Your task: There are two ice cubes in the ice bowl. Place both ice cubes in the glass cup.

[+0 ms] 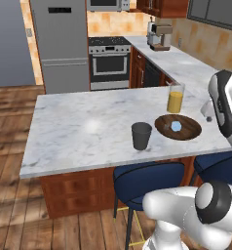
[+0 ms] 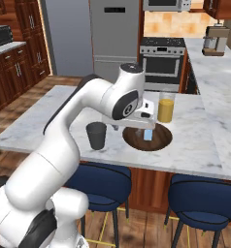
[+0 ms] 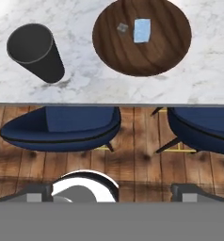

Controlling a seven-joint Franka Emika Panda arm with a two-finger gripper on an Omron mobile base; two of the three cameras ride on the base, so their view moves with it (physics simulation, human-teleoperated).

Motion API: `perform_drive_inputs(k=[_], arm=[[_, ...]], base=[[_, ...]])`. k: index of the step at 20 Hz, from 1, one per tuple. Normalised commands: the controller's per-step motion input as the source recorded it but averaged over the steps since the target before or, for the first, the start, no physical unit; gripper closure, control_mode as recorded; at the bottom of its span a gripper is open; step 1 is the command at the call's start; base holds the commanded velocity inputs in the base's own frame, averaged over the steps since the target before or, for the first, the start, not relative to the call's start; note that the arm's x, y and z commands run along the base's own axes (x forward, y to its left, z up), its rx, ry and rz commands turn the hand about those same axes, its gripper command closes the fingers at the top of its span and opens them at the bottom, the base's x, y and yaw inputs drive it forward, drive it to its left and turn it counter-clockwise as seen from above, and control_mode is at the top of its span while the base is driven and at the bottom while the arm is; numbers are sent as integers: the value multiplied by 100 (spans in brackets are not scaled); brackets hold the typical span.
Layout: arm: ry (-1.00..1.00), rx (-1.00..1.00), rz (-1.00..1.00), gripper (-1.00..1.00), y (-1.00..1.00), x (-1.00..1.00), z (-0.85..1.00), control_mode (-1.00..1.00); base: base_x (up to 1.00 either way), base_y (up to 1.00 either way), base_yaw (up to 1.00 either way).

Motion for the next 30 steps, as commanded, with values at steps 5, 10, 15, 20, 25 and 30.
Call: perform_drive_inputs(k=[5,10,15,20,25,30], arm=[[0,0,2,-100,-12,0,0,-100],[0,0,1,-100,-6,25,-1,-100],[0,1,-7,-100,0,63,-17,-100],[0,9,-13,-100,0,61,-26,-100],[0,9,-18,-100,0,74,-44,-100],[0,1,-20,-100,0,58,-44,-100]], base=[[0,0,0],[0,0,0],[0,0,0],[0,0,0],[0,0,0],[0,0,0]])
